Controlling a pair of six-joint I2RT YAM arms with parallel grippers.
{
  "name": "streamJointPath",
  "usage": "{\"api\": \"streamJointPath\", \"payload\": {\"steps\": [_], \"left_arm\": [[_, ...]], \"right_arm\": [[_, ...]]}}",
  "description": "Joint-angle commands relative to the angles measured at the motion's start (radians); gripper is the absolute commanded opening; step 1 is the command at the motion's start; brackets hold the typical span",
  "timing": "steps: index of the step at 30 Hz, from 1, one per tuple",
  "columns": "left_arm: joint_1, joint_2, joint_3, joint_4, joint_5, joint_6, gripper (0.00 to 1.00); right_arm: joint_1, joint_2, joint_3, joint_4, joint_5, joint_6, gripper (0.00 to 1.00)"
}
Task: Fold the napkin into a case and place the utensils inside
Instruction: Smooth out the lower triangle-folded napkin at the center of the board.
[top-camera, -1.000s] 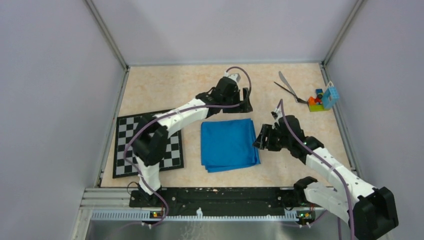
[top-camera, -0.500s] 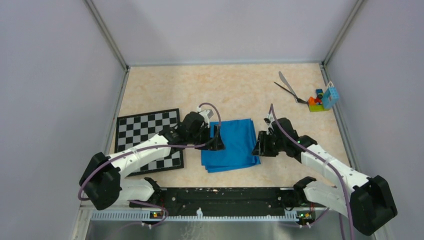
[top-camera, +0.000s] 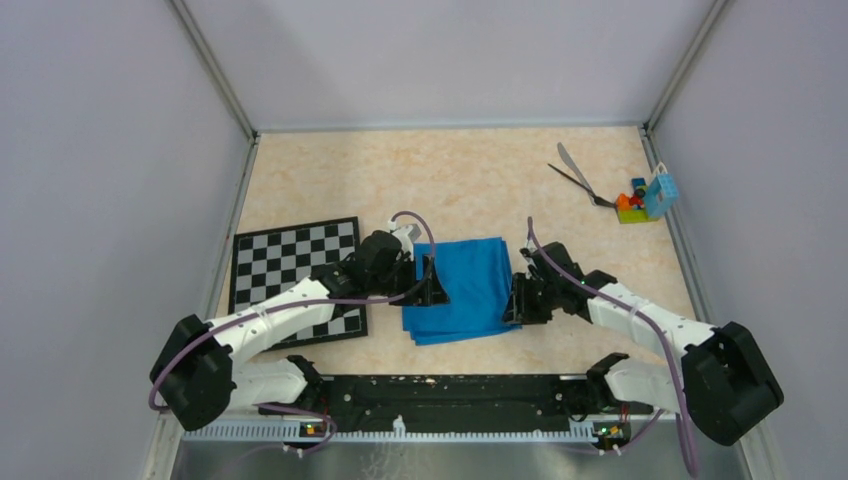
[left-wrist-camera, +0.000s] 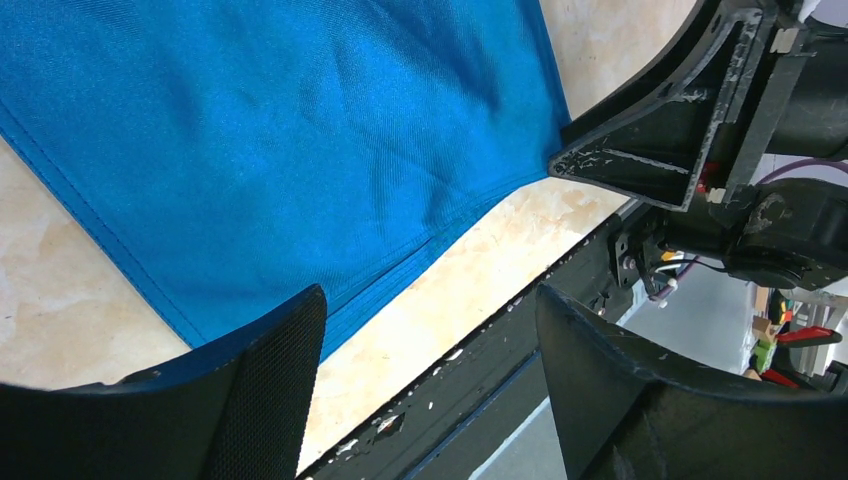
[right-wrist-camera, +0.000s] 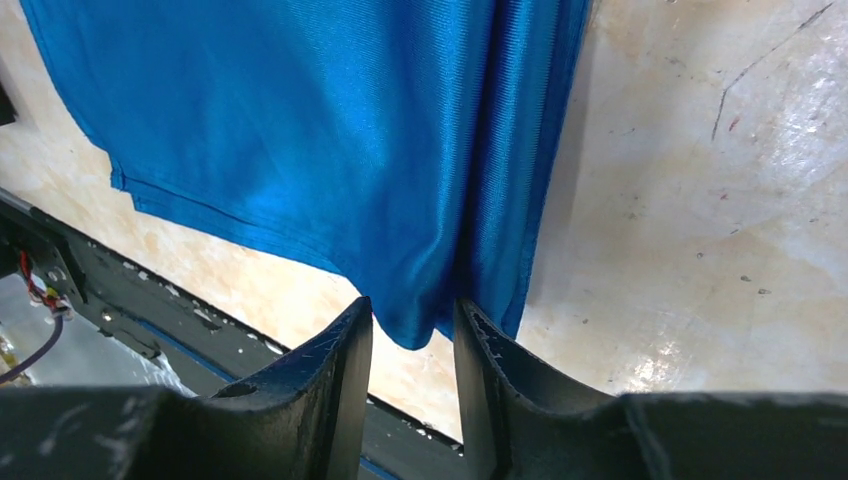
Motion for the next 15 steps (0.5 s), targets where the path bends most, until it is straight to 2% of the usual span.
{"api": "streamJointPath", "payload": {"steps": [1, 5, 7, 10, 15], "left_arm": [[-0.001, -0.036, -0.005, 0.035, 0.009, -0.001, 0.81], [-0.001, -0.058, -0.006, 0.023, -0.008, 0.005, 0.81], [-0.001, -0.063, -0.007, 0.019, -0.013, 0.009, 0.81], [-0.001, -0.065, -0.007, 0.021, -0.013, 0.011, 0.82], [-0.001, -0.048, -0.013, 0.03, 0.004, 0.011, 0.83]], "right_arm": [[0.021, 0.017, -0.003, 0.037, 0.027, 0.01, 0.32], [0.026, 0.003, 0.041, -0.037, 0.057, 0.008, 0.12], [0.026, -0.027, 0.086, -0.109, 0.096, 0.019, 0.07], [0.011, -0.041, 0.112, -0.181, 0.123, 0.053, 0.04], [-0.009, -0.007, 0.104, -0.189, 0.098, 0.054, 0.02]]}}
